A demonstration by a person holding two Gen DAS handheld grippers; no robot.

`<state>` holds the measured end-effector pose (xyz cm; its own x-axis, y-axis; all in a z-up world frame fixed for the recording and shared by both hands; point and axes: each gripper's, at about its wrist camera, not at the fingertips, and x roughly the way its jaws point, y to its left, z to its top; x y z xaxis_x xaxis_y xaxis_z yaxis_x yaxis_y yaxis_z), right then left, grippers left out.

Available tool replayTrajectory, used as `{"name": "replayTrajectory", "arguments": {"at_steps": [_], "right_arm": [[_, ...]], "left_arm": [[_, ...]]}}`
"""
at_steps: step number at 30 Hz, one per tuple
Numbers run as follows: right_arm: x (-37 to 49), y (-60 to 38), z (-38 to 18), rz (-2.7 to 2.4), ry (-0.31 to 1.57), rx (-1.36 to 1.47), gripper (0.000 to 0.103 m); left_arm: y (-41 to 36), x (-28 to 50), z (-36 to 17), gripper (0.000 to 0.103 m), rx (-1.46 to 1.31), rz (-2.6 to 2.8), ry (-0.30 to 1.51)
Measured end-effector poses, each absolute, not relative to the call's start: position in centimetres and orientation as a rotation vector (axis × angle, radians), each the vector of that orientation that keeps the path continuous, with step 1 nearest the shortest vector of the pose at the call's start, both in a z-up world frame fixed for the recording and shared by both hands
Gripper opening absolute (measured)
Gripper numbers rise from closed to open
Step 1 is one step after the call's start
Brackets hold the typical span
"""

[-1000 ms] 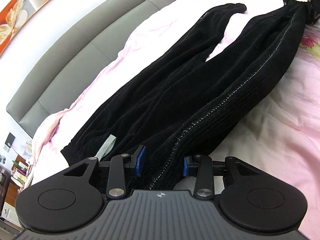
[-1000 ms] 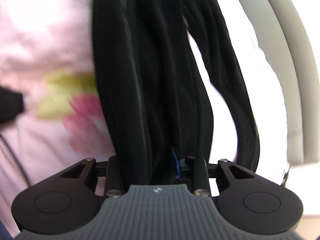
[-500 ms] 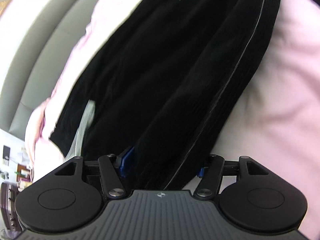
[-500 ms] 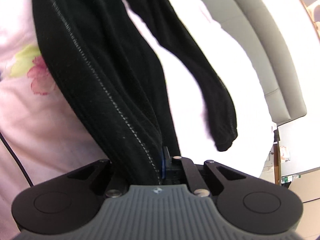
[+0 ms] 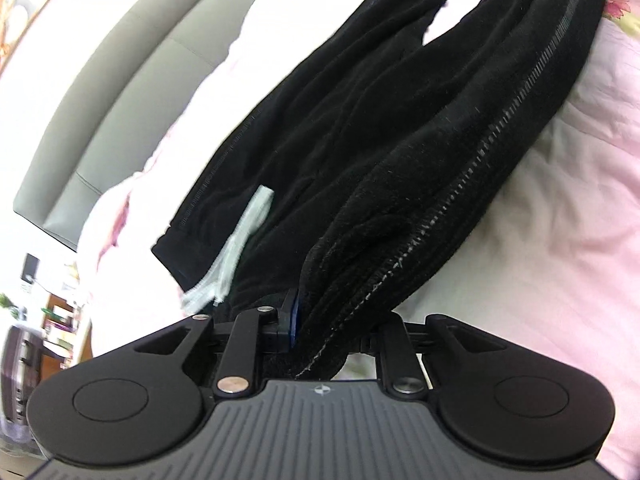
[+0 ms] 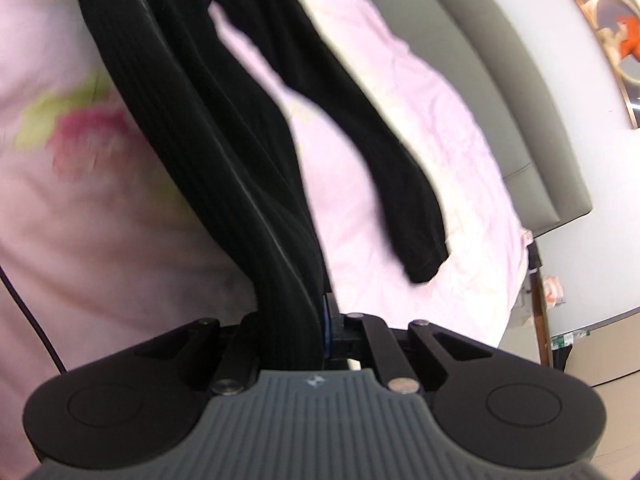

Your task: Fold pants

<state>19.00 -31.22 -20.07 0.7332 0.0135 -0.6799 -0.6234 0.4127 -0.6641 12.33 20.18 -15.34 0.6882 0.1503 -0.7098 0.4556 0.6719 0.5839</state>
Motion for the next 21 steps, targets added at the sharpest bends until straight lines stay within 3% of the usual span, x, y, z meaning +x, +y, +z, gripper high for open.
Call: {"name": "replayTrajectory", "arguments": {"at_steps": [4,8,14,17,21], "right_arm": [[19.9,-32.4,-19.7,0.42,0.658,-1.055,0.001],[24.0,-32.5,-16.1,0.365,0.575,-1.026,0.001],[36.5,-30.5,-11.1,0.337,0.509,-1.064,0.001],[44.6,-28.2,-11.1,0.363,0.596,-1.052,0.001],[52.7,-24.1,-14.4,0.432,0.745,-1.071,0.001]], "left_arm": [[20.4,14.0,-14.8,0.021,0.796,-0.213,0.799],[21.4,17.6,-10.4,0.021,0.679,-0.201,0.745],[24.2,30.9,-5.5,0.022,0.615,-0.154,0.743],[25.5,39.7,-5.9,0.022,0.527,-0.063,0.829],[25.1,48.1,-10.7,0.025,0.548,0.048,0.997]]}}
